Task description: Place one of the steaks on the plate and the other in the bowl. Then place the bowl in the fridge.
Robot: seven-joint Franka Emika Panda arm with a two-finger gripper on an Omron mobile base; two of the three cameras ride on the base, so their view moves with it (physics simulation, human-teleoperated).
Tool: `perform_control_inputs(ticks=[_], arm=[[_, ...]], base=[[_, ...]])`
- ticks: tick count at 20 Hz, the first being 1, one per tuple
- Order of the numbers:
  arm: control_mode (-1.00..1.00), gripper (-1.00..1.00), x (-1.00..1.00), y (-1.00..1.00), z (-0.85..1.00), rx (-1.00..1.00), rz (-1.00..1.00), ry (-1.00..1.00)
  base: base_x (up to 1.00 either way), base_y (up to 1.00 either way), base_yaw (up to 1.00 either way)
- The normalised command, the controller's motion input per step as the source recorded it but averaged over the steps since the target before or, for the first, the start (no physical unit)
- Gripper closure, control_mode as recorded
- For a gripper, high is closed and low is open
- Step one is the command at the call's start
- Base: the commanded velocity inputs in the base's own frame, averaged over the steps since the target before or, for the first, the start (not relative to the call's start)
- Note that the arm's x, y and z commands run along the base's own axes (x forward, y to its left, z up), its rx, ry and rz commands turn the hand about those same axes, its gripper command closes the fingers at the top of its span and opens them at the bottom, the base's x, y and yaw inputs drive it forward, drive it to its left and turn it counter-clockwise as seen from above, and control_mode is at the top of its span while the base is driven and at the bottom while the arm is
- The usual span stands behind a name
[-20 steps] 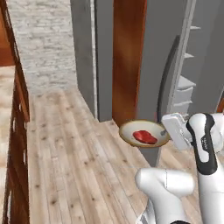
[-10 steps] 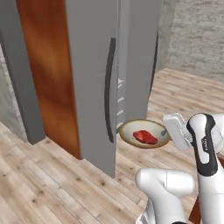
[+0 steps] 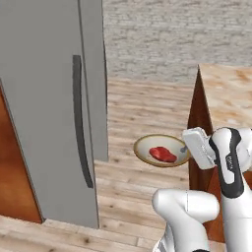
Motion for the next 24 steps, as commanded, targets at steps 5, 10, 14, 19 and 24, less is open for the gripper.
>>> perform_control_inputs(ticks=[5,10,14,19,24], arm=[[1.00,1.00,0.00,0.00,0.00,0.00,0.00,0.00],[1.00,1.00,0.00,0.00,0.00,0.00,0.00,0.00],[1.00,1.00,0.00,0.00,0.00,0.00,0.00,0.00],[1.00,1.00,0.00,0.00,0.00,0.00,0.00,0.00],[1.00,1.00,0.00,0.00,0.00,0.00,0.00,0.00]], base=[[0.50,0.69,-0.58],[0.34,0.46,-0.35],[0.25,-0.04,0.00],[0.49,-0.39,0.20],[0.49,-0.41,0.05]])
